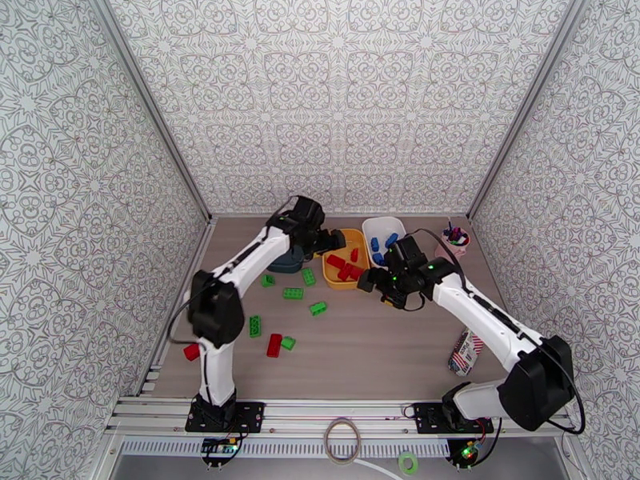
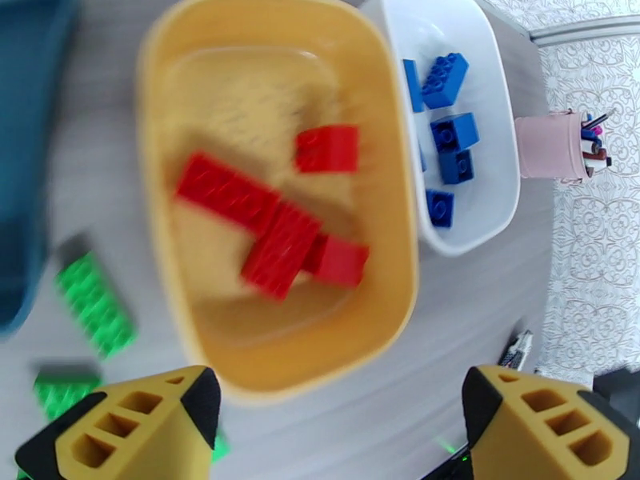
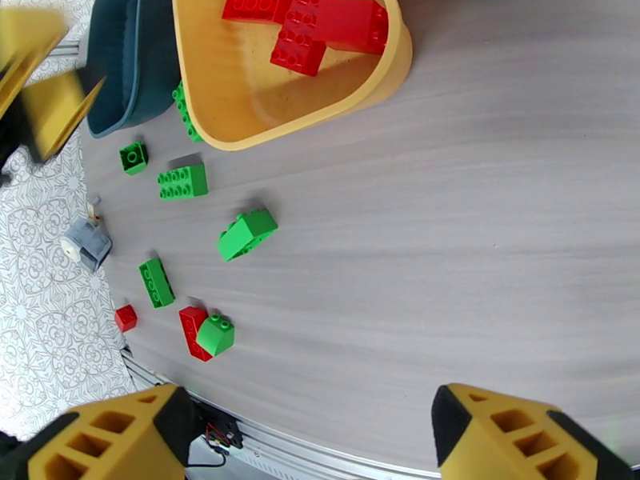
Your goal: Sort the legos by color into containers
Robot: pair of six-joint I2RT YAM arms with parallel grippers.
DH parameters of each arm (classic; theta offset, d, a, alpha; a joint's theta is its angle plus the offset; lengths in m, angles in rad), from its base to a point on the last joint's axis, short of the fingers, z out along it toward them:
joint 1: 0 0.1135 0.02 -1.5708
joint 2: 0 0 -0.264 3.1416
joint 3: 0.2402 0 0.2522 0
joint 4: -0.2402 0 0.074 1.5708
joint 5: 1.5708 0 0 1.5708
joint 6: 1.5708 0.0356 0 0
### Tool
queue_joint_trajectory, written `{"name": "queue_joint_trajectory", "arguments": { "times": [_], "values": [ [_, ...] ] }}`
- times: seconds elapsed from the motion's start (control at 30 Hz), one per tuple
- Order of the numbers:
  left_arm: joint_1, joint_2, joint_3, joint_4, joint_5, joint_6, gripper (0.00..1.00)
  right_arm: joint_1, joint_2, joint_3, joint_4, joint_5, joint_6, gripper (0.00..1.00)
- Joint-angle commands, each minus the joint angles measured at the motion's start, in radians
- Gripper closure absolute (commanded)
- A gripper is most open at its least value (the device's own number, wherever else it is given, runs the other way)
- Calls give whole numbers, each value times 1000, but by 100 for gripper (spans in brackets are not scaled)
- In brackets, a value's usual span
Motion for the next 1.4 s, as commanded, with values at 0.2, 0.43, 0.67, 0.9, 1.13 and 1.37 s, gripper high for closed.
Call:
{"name": "queue_joint_trajectory", "arguments": {
  "times": [0.2, 0.43, 0.67, 0.9, 1.13, 1.37],
  "values": [
    [-6, -377, -425, -165, -288, -84, 12, 167, 98, 85, -32, 28, -31, 17],
    [-71, -649, -745, -248, -351, -251, 13, 313, 133, 82, -14, 53, -3, 17],
    [-177, -804, -972, -284, -340, -414, 23, 416, 106, 9, 16, 74, 47, 18],
    [-215, -837, -1113, -193, -268, -451, 26, 452, 36, -68, 48, 100, 108, 18],
    [-205, -783, -1169, -113, -244, -425, 30, 469, -3, -89, 45, 125, 139, 17],
    [-109, -704, -1175, -33, -223, -347, 34, 470, -5, -77, 40, 133, 146, 18]
  ]
}}
